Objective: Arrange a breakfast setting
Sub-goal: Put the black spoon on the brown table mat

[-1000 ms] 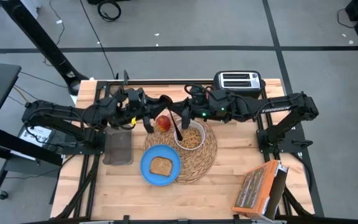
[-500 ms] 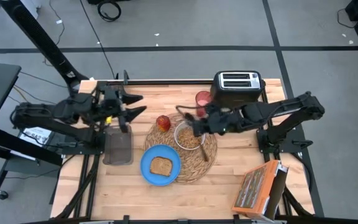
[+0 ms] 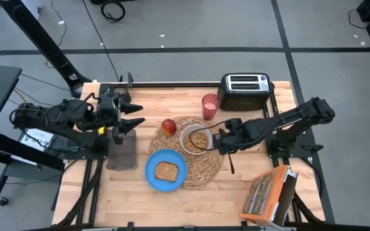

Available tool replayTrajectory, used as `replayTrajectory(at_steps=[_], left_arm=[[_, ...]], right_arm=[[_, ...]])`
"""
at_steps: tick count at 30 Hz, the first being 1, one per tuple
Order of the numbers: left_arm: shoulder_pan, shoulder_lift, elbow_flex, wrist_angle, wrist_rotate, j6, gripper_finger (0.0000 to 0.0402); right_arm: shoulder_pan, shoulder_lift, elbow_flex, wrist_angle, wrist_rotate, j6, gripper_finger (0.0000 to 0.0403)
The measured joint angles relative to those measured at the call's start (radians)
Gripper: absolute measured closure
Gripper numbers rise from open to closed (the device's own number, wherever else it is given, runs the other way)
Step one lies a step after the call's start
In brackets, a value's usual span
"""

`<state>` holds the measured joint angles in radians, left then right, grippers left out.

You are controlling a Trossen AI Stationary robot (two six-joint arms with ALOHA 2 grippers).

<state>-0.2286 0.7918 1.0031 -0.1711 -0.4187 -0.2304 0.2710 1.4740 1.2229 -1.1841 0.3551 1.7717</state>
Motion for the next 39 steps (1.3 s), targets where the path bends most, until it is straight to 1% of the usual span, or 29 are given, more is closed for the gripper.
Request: replayTrajectory(at_steps=[2,6,10,15,17,23,28,33,39], left_arm=[[-0.016,0.000,0.000,0.000,0.000,-0.010,0.0159],[-0.040,0.000,0.000,0.002,0.000,-0.038,0.0159],[-0.045,0.000,0.000,0.002,0.000,-0.077,0.0159],[-0.045,0.000,0.000,0.003,-0.002,-0.106,0.0159],[-0.045,0.000,0.000,0.003,-0.008,-0.107,0.0159],[-0.045,0.000,0.000,0.003,-0.034,-0.107,0.0159],[-0.045,0.000,0.000,0.003,-0.036,-0.107,0.0159],[-0.044,0.000,0.000,0.003,-0.059,-0.107,0.0159],[-0.044,0.000,0.000,0.003,-0.061,-0.107,0.0159]], right_arm=[[0.000,-0.013,-0.093,0.098,0.007,0.006,0.0395],[-0.008,-0.020,-0.283,0.356,-0.019,0.013,0.0395],[-0.025,-0.021,-0.434,0.571,-0.035,0.063,0.0395],[-0.044,-0.021,-0.543,0.834,-0.015,0.114,0.0395],[-0.051,-0.021,-0.570,0.907,-0.009,0.116,0.0395],[-0.069,-0.021,-0.606,0.926,0.069,0.179,0.0395],[-0.077,-0.021,-0.624,0.991,0.082,0.190,0.0395],[-0.074,-0.021,-0.624,0.985,0.077,0.166,0.0395],[-0.054,0.001,-0.623,1.004,0.077,0.190,0.0395]])
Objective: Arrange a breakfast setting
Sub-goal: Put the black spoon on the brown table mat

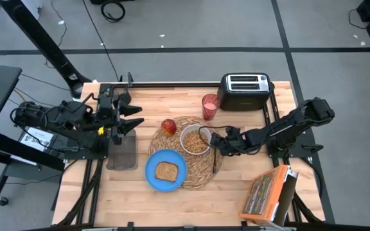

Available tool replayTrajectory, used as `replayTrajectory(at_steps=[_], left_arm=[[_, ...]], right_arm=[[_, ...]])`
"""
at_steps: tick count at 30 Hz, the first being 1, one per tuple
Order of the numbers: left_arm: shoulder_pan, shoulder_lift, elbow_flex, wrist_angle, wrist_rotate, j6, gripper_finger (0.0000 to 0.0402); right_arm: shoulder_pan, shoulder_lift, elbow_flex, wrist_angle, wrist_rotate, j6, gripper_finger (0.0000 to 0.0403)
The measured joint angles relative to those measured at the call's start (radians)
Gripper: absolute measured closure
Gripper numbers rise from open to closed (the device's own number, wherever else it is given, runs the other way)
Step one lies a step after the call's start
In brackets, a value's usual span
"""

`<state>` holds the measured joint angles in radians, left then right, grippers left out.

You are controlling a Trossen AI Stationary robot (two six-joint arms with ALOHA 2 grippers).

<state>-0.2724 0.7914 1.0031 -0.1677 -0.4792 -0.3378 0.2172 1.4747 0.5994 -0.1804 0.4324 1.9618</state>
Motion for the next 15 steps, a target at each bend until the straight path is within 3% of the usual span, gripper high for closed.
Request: replayTrajectory(at_steps=[10,15], left_arm=[[0.000,0.000,0.000,0.012,-0.018,0.005,0.0159],[0.000,0.000,0.000,0.013,-0.018,0.007,0.0159]], right_arm=[[0.010,0.064,0.000,0.075,0.015,0.026,0.0393],[0.010,0.066,0.001,0.056,0.004,0.010,0.0356]])
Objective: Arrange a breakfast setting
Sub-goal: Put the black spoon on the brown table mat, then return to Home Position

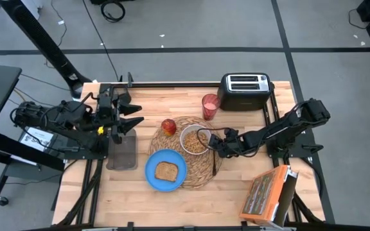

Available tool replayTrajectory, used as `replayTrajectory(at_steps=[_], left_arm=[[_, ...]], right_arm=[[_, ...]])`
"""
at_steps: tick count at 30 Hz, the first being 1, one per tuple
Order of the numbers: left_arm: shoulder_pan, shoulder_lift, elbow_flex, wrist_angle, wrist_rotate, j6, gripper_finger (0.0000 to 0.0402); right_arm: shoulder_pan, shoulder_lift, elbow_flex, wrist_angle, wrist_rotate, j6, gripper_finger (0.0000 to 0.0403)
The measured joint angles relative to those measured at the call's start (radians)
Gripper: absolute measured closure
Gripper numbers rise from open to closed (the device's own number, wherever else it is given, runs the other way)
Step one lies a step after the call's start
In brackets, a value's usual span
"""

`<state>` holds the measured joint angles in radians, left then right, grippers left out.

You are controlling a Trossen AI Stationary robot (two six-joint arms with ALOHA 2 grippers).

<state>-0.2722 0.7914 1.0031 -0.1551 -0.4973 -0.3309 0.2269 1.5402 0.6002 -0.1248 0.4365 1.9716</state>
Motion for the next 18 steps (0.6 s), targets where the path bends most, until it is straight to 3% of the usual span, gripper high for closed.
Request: replayTrajectory(at_steps=[7,18], left_arm=[[0.000,0.000,0.000,0.001,0.000,0.001,0.0159],[0.000,-0.001,0.000,0.005,0.000,0.001,0.0159]], right_arm=[[0.000,-0.014,0.001,-0.003,-0.021,-0.053,0.0319],[-0.014,-0.165,0.000,-0.166,-0.042,-0.144,0.0314]])
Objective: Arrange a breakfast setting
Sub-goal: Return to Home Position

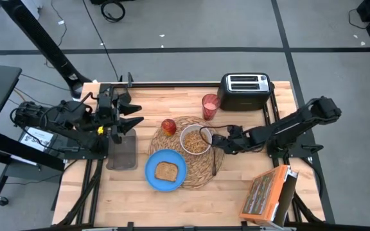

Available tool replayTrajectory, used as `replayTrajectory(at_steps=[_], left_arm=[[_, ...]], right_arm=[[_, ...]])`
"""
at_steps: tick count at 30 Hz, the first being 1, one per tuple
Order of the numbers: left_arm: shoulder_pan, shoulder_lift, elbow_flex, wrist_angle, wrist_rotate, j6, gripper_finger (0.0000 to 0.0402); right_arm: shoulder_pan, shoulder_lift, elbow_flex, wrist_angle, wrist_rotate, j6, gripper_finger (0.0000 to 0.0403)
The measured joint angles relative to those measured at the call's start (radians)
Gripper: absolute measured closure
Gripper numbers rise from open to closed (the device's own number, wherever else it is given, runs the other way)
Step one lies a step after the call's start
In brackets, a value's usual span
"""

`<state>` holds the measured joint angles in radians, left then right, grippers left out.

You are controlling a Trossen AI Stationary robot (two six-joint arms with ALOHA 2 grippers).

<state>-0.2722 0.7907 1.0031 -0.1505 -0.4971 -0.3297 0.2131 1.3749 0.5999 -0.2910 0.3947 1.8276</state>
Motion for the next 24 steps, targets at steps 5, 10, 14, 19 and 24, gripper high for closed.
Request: replayTrajectory(at_steps=[5,10,14,19,24], left_arm=[[0.000,-0.001,0.000,-0.006,0.000,0.039,0.0159],[0.001,-0.001,0.000,-0.012,-0.002,0.112,0.0159],[-0.001,-0.001,0.000,-0.012,-0.005,0.182,0.0159],[-0.006,0.001,0.000,-0.017,0.016,0.131,0.0159],[0.053,-0.009,-0.002,-0.088,0.027,0.163,0.0159]], right_arm=[[-0.017,-0.164,0.000,-0.081,0.003,-0.162,0.0314],[-0.071,-0.322,0.050,-0.060,-0.011,-0.544,0.0316],[-0.126,-0.389,0.134,0.028,-0.070,-0.940,0.0327],[-0.183,-0.439,0.215,0.254,-0.201,-1.475,0.0359],[-0.232,-0.543,0.251,0.343,-0.313,-1.754,0.0396]])
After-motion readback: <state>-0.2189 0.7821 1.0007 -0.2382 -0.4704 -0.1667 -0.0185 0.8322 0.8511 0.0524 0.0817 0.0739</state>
